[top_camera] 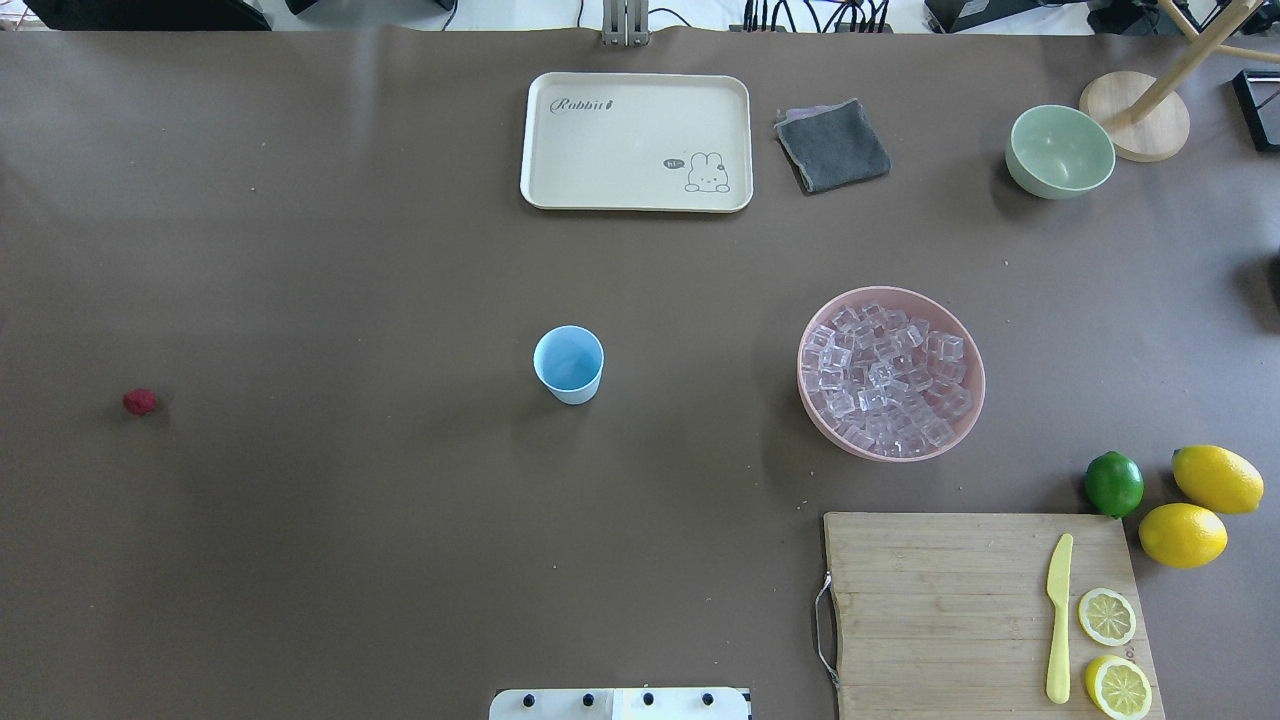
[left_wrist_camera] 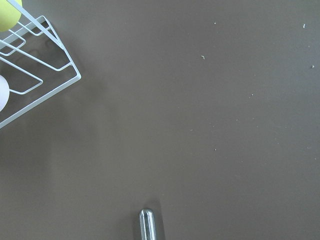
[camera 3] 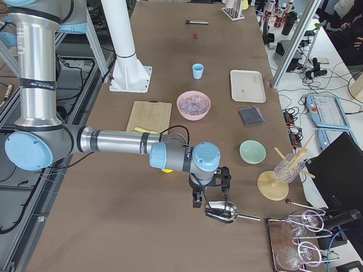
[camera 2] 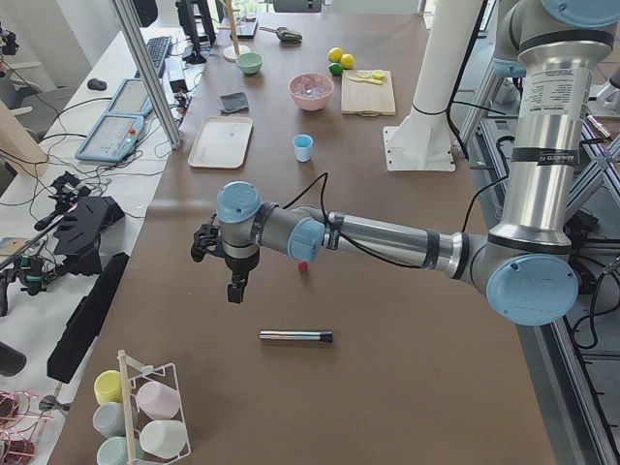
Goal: Mash ice and strawberries in cup
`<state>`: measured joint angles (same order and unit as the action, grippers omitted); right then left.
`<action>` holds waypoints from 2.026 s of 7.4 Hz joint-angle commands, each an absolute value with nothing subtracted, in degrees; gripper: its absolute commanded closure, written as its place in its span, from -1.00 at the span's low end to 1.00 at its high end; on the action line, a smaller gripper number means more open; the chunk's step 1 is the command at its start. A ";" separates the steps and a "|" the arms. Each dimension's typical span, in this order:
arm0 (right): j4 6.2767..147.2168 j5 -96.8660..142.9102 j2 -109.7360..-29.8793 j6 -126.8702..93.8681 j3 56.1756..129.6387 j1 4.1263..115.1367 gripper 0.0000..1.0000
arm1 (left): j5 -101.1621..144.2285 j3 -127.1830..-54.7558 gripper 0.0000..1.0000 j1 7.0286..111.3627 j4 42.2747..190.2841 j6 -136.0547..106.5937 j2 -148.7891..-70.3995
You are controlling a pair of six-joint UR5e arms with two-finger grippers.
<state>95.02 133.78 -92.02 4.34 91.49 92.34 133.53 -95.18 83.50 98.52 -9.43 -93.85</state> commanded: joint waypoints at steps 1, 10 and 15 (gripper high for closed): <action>96.06 133.15 -90.97 4.31 91.58 92.29 -1.00 | 134.21 -95.53 -0.98 83.58 98.61 -9.49 -93.61; 96.24 128.46 -80.23 -33.71 107.53 71.50 -1.00 | 132.45 -96.24 -0.98 82.79 101.77 -19.16 -93.96; 79.62 122.29 -75.36 -46.03 109.08 51.53 -1.00 | 133.07 -96.51 -0.99 82.97 101.78 -19.78 -93.78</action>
<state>81.31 125.13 -78.21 -41.12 108.92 55.42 133.01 -96.54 82.92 101.78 -19.67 -93.88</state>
